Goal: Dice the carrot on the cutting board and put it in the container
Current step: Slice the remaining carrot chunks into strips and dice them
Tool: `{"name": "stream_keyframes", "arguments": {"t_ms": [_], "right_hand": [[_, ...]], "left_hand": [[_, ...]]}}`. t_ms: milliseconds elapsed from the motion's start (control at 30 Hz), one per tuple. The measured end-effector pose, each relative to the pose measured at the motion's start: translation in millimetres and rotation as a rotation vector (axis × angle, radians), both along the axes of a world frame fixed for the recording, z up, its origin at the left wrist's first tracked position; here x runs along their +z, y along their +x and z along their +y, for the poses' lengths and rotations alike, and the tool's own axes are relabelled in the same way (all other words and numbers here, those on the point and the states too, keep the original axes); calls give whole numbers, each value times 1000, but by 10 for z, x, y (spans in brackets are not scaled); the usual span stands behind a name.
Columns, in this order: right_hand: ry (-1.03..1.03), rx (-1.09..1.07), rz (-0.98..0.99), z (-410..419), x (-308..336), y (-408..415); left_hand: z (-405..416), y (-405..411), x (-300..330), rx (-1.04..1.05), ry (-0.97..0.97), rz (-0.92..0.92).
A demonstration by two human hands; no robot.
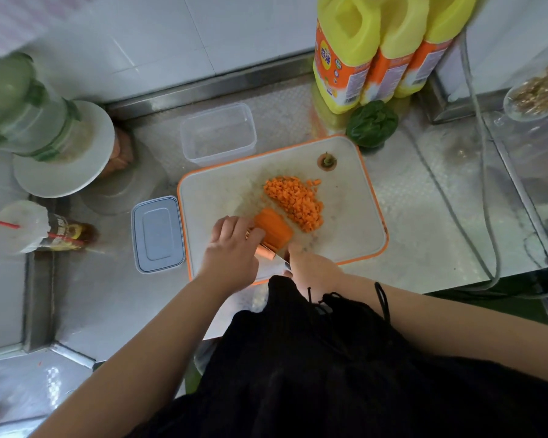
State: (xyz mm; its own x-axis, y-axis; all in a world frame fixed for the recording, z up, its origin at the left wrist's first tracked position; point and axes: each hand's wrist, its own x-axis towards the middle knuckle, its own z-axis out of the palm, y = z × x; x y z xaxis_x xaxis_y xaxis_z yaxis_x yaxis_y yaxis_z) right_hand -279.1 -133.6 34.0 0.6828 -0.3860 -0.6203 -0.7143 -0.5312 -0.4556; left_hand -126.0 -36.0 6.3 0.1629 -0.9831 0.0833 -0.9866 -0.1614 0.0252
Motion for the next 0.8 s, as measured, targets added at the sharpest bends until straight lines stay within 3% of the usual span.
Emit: {"name": "stream_keyframes", "arguments": {"t_ms": [133, 300, 400, 567, 800], "right_hand": [[55, -43, -3, -20, 3, -18], [62, -61, 8, -42, -15, -9], [67, -54, 10, -49, -43, 9], [39, -110, -9, -98, -75, 28], [9, -54, 16, -152, -62, 52]], "left_hand": [[-125, 72, 65, -45, 138, -13], [-177, 87, 100, -77, 179, -4], [-107, 55, 149, -35, 81, 35], [220, -16, 124, 171, -290, 273], [298, -129, -202, 282, -231, 396]]}}
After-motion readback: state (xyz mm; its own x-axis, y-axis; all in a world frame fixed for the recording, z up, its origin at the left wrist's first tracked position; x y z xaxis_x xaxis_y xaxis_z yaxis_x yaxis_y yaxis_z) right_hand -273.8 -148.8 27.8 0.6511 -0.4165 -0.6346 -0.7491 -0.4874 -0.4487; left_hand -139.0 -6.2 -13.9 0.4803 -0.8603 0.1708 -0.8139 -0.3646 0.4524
